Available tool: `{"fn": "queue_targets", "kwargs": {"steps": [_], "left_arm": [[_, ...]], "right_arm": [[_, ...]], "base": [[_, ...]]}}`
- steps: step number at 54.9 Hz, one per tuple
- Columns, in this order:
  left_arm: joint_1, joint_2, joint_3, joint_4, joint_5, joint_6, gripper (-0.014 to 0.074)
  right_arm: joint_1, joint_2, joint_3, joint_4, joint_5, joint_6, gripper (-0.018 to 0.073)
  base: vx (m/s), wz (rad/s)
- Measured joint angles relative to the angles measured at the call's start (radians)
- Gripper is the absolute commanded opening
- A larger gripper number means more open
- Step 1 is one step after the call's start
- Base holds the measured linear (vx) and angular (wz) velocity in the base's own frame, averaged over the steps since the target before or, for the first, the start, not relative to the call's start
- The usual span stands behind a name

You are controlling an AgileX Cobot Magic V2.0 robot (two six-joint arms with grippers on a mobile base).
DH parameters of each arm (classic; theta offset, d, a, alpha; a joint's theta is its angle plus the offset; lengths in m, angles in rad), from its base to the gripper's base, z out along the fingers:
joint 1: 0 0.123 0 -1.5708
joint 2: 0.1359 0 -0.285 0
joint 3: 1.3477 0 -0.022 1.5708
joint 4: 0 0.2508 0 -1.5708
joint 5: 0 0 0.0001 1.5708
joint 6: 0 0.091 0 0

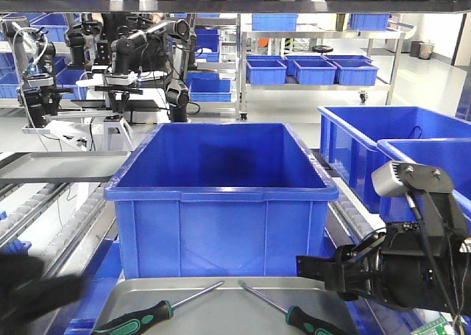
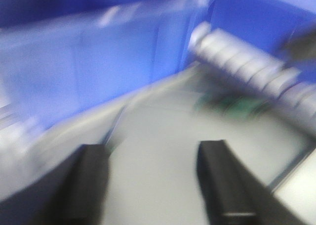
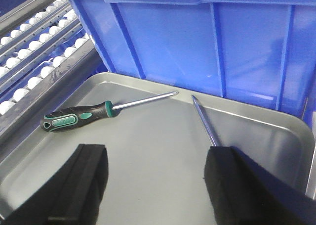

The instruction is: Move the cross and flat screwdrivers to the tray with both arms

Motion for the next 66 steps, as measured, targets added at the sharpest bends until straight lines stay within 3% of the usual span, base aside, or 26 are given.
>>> {"fn": "queue_targets", "kwargs": {"steps": [6,11,15,24,31,39,66], "left_arm": [[0.013,-0.162,0.177,0.221,-0.131,-0.196,0.0136],[0.05,-0.287,0.324,0.307,-0.281,-0.288,-0.0007],[0.097,-0.405,0.461,0.337,-0.397,-0.313,-0.0008],[0.21,-0.654,0.71,0.348,-0.538,-0.323,-0.0007],[0.257,-0.815,0.875,0.349,-0.557,-0.326,-0.0007],[0.267,-0.86,0.899,0.35,-0.487,-0.326,-0.0006],[0.268,-0.864,0.899,0.35,-0.475,-0.327,-0.0006]], "right_arm": [[0.0,0.0,0.0,0.0,0.001,0.0,0.0502],[0.0,0.0,0.0,0.0,0.007,0.0,0.0502],[0.0,0.0,0.0,0.0,0.01,0.0,0.0502],[0.0,0.0,0.0,0.0,0.015,0.0,0.0502],[0.0,0.0,0.0,0.0,0.015,0.0,0.0502],[0.0,0.0,0.0,0.001,0.016,0.0,0.0502],[0.0,0.0,0.0,0.001,0.023,0.0,0.0502]], "base": [[0.0,0.0],[0.0,0.0],[0.0,0.0],[0.0,0.0],[0.0,0.0],[0.0,0.0],[0.0,0.0]]}}
